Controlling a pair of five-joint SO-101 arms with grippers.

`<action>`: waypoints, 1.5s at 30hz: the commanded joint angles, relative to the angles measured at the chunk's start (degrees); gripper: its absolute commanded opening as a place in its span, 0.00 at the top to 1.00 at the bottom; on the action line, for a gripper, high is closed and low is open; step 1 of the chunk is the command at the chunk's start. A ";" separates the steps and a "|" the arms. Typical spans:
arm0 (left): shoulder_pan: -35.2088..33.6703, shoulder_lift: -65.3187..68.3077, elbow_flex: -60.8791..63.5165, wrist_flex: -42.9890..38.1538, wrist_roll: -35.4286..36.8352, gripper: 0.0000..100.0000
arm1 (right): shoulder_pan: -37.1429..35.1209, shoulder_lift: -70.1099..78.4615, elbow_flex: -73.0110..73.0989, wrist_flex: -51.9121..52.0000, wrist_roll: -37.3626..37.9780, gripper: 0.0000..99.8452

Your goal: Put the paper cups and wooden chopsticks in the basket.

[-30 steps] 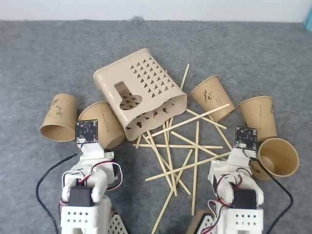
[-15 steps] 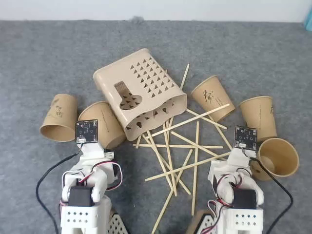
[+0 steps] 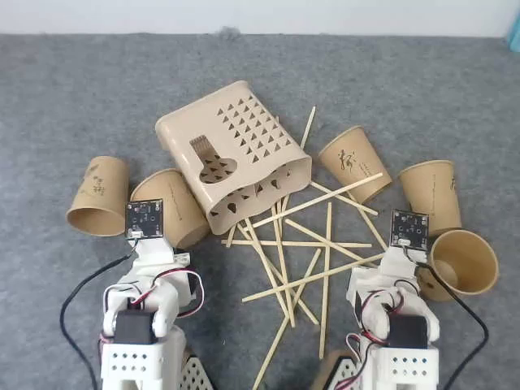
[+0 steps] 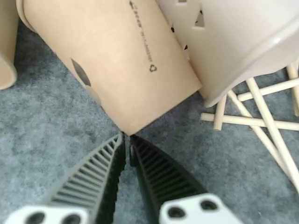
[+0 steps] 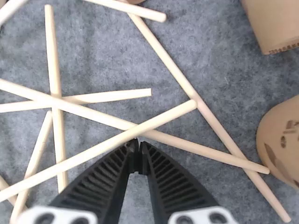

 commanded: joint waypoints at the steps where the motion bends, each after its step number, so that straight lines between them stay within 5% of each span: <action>1: -0.18 -0.88 -0.31 0.18 0.53 0.99 | 0.48 -1.19 1.23 0.13 -0.53 0.99; 12: 0.09 -0.88 -0.31 0.18 0.35 0.99 | -0.13 -1.19 1.23 0.13 -0.44 0.99; 20: 0.18 -0.88 -0.31 0.18 0.35 0.99 | -14.20 -1.10 1.23 0.13 -0.44 0.99; 34: 0.97 -0.88 -8.40 -6.15 0.26 0.84 | -15.34 -1.10 1.23 0.13 -0.44 0.99; 40: 2.02 -0.62 -20.97 3.52 -1.05 0.76 | -12.53 -1.01 1.23 0.13 -0.35 0.99; 45: 2.46 -0.26 -25.71 6.15 -7.74 0.79 | -9.10 -1.01 1.23 0.13 -0.35 0.99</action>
